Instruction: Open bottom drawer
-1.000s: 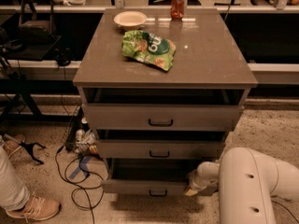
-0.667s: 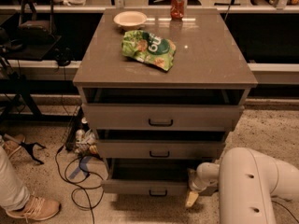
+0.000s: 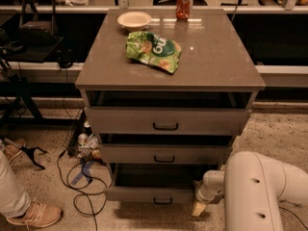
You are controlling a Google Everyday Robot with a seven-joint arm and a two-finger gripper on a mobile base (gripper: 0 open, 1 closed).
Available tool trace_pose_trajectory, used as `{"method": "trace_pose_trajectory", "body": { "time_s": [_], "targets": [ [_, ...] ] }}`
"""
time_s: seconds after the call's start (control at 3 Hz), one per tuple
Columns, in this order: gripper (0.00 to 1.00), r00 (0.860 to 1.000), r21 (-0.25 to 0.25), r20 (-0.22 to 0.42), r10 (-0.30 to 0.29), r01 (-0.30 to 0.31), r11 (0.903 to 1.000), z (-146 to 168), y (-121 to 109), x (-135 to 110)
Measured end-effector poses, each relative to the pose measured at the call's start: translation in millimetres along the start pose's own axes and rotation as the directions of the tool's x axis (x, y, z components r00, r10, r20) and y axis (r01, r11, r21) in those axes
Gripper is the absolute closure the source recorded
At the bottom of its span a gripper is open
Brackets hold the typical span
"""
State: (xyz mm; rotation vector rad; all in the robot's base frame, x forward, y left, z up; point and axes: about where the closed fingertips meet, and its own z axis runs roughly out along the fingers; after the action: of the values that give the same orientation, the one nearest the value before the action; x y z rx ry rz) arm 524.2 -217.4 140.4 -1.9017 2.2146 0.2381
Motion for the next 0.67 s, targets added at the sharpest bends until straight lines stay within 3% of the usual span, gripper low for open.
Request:
{"method": "trace_pose_trajectory", "body": {
  "time_s": [0.33,0.67],
  "targets": [
    [0.42,1.0,-0.007,-0.005,0.002,-0.002,1.0,0,4,2],
    [0.66,1.0,-0.014,-0.007,0.019,-0.019,0.9997,-3,33,10]
  ]
}}
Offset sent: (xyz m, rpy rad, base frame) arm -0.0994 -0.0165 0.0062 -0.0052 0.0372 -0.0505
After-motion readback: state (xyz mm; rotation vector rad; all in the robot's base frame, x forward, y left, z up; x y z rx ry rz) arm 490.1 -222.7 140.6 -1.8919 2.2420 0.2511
